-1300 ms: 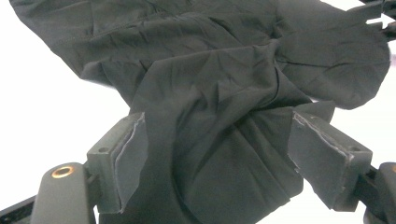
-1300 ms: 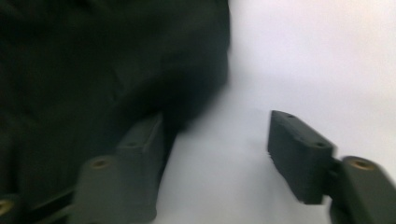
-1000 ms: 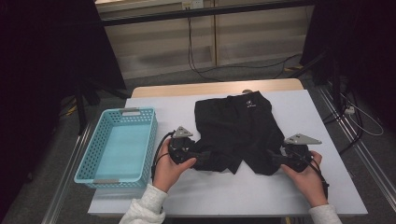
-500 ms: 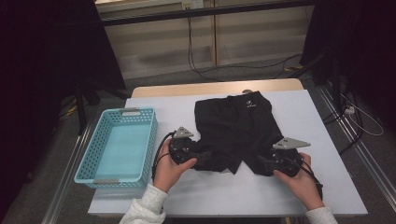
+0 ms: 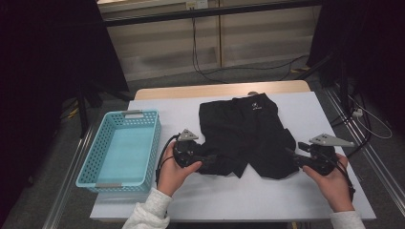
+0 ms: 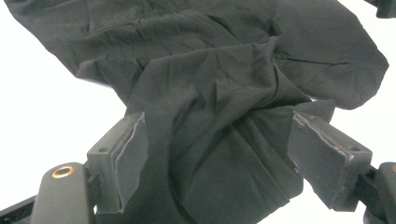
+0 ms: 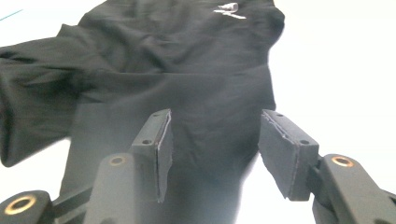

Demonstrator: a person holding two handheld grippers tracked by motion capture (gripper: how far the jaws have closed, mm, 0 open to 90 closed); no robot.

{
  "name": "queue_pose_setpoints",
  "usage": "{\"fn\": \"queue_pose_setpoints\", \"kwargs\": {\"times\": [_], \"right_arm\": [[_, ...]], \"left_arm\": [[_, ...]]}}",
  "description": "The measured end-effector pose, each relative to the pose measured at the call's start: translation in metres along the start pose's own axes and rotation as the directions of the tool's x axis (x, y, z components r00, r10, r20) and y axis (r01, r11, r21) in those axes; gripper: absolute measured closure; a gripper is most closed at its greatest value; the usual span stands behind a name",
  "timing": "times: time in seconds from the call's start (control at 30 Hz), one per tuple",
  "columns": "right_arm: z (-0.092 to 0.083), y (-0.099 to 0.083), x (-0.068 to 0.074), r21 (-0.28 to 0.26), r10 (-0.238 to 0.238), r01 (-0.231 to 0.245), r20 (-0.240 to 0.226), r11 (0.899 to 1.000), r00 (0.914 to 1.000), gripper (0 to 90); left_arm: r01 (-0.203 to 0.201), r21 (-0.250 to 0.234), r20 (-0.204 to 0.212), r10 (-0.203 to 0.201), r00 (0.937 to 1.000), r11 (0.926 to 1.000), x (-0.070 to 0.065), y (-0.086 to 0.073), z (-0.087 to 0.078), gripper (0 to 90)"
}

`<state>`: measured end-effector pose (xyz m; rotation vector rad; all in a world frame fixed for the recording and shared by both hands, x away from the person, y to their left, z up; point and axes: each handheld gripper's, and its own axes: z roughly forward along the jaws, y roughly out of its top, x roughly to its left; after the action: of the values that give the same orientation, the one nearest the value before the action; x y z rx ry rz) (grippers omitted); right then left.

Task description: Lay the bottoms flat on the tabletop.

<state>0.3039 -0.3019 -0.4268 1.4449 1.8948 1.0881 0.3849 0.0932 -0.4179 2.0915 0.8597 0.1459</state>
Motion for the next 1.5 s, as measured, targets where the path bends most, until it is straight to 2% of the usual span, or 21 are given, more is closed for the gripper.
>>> {"fn": "queue_pose_setpoints", "kwargs": {"times": [0.1, 0.23, 0.3, 0.37, 0.43, 0.53, 0.57, 0.6, 0.63, 0.67, 0.73, 0.87, 1.0, 1.13, 1.27, 1.33, 1.37, 1.43, 1.5], "right_arm": [[-0.003, -0.005, -0.012, 0.006, 0.032, -0.033, 0.026, 0.999, 0.9991, 44.2], [0.003, -0.017, -0.024, 0.041, 0.036, -0.039, 0.087, 0.998, 0.9955, 44.1], [0.005, -0.022, -0.029, 0.050, 0.054, -0.058, 0.084, 0.997, 0.9950, 44.0], [0.006, -0.024, -0.031, 0.057, 0.032, -0.039, 0.121, 0.998, 0.9922, 44.0], [0.008, -0.027, -0.033, 0.080, 0.026, -0.039, 0.153, 0.996, 0.9878, 43.4], [0.015, -0.033, -0.033, 0.117, 0.015, -0.034, 0.159, 0.993, 0.9872, 41.6], [0.018, -0.033, -0.032, 0.136, 0.007, -0.028, 0.154, 0.990, 0.9881, 39.8], [0.019, -0.032, -0.030, 0.129, -0.006, -0.014, 0.152, 0.992, 0.9884, 37.6], [0.019, -0.030, -0.027, 0.095, 0.019, -0.030, 0.118, 0.995, 0.9929, 37.7], [0.019, -0.029, -0.025, 0.093, 0.026, -0.036, 0.104, 0.995, 0.9943, 37.9], [0.022, -0.028, -0.020, 0.105, 0.007, -0.018, 0.108, 0.994, 0.9942, 37.2], [0.029, -0.024, -0.005, 0.109, -0.016, 0.008, 0.075, 0.994, 0.9971, 37.2], [0.031, -0.020, 0.005, 0.095, -0.012, 0.008, 0.039, 0.995, 0.9992, 38.2], [0.037, -0.020, 0.015, 0.115, -0.029, 0.027, 0.016, 0.993, 0.9994, 41.5], [0.041, -0.021, 0.022, 0.120, -0.042, 0.042, -0.010, 0.992, 0.9991, 51.3], [0.042, -0.021, 0.024, 0.113, -0.041, 0.045, -0.037, 0.993, 0.9985, 66.1], [0.042, -0.021, 0.025, 0.111, -0.046, 0.051, -0.046, 0.993, 0.9979, 68.6], [0.041, -0.021, 0.026, 0.109, -0.049, 0.054, -0.051, 0.993, 0.9975, 79.3], [0.040, -0.021, 0.026, 0.107, -0.032, 0.039, -0.066, 0.994, 0.9973, 84.8]], "left_arm": [[0.003, -0.002, -0.004, -0.003, 1.0000, 1.0000, 0.001, 0.000, 0.000, 21.2], [0.009, -0.003, -0.003, -0.009, 1.0000, 1.0000, 0.001, 0.000, 0.001, 21.2], [0.008, -0.002, -0.006, -0.008, 1.0000, 1.0000, 0.001, -0.001, 0.001, 21.2], [0.009, 0.000, -0.007, -0.009, 0.9999, 1.0000, 0.002, -0.001, 0.001, 21.2], [0.009, 0.005, -0.011, -0.009, 0.9999, 0.9999, 0.003, -0.001, 0.000, 21.2], [0.011, 0.000, -0.011, -0.011, 0.9999, 0.9999, 0.004, -0.001, 0.000, 21.2], [0.010, -0.003, -0.013, -0.010, 0.9999, 0.9999, 0.003, -0.001, 0.000, 21.2], [0.011, 0.000, -0.014, -0.011, 0.9998, 0.9999, 0.002, -0.001, 0.000, 21.2], [0.013, -0.003, -0.018, -0.013, 0.9997, 0.9999, 0.001, -0.001, 0.001, 21.2], [0.009, 0.004, -0.008, -0.008, 0.9999, 1.0000, 0.001, -0.001, 0.001, 21.2], [0.010, 0.006, -0.008, -0.010, 0.9999, 0.9999, 0.001, -0.002, 0.002, 21.2], [0.008, 0.007, -0.009, -0.008, 0.9999, 0.9999, 0.001, -0.001, 0.002, 21.2], [0.005, 0.008, -0.007, -0.005, 1.0000, 1.0000, 0.000, -0.001, 0.003, 21.2], [0.002, 0.008, -0.005, -0.002, 1.0000, 1.0000, -0.002, -0.001, 0.003, 21.2], [-0.001, 0.003, -0.005, 0.001, 1.0000, 1.0000, -0.002, -0.001, 0.002, 21.4], [-0.004, 0.003, -0.003, 0.004, 1.0000, 1.0000, -0.003, -0.001, 0.002, 21.4], [-0.004, 0.003, -0.002, 0.004, 1.0000, 1.0000, -0.003, -0.001, 0.002, 21.4], [-0.008, 0.006, -0.003, 0.008, 1.0000, 1.0000, -0.003, -0.001, 0.002, 21.4], [-0.012, 0.000, 0.004, 0.012, 0.9999, 0.9999, -0.004, 0.000, 0.003, 21.3]]}}
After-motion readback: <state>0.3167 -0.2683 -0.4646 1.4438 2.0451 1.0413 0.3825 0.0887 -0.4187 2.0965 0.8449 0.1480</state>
